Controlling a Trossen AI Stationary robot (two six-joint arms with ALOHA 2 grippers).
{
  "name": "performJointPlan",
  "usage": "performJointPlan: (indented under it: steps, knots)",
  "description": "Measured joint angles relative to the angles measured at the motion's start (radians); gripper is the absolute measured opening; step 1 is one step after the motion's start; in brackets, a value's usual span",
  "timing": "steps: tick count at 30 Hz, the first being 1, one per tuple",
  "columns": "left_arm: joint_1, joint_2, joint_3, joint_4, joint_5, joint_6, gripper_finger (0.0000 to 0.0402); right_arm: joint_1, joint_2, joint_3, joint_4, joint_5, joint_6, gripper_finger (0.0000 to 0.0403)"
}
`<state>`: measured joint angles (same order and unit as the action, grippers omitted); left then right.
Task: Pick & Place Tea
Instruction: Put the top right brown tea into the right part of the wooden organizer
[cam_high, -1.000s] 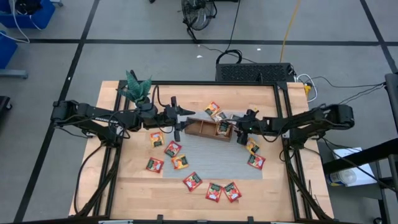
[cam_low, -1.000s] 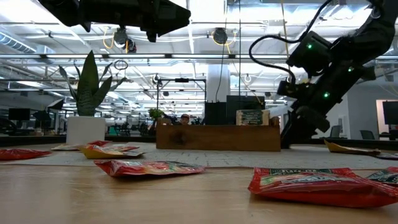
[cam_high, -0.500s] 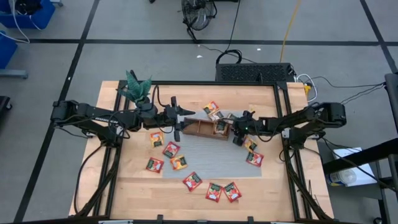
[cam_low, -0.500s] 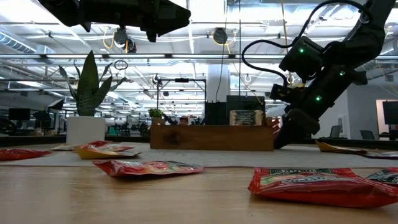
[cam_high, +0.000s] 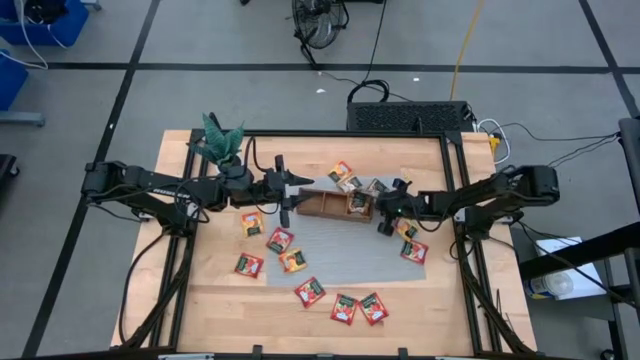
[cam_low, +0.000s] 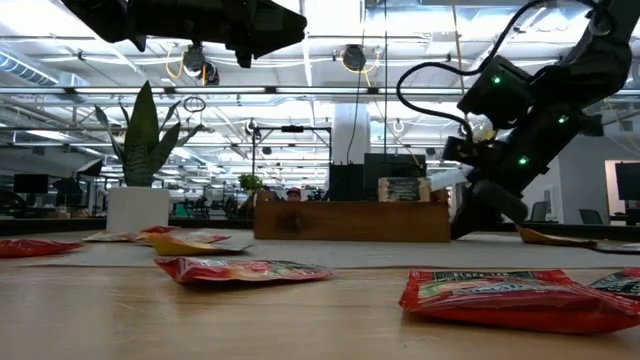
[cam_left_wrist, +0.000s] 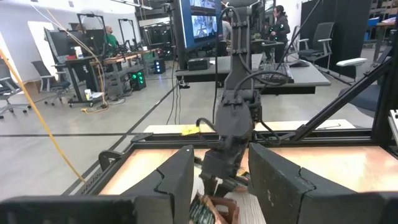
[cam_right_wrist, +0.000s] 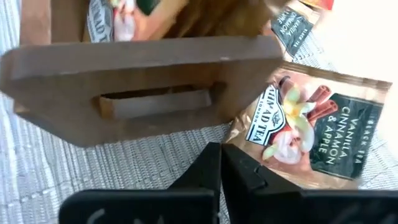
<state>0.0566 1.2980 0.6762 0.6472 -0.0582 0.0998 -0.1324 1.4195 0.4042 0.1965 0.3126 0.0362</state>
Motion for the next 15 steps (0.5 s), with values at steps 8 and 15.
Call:
performJointPlan:
  steps: [8,15]
  knots:
    - [0.0,0.0,0.0,0.0,0.0,0.0,0.0157,0.056,-0.169,-0.001,-0.089,0.167,-0.025,0.0]
    - [0.0,0.0,0.0,0.0,0.0,0.0,0.0157,0.117,-0.253,0.0,-0.11,0.294,-0.059,0.0]
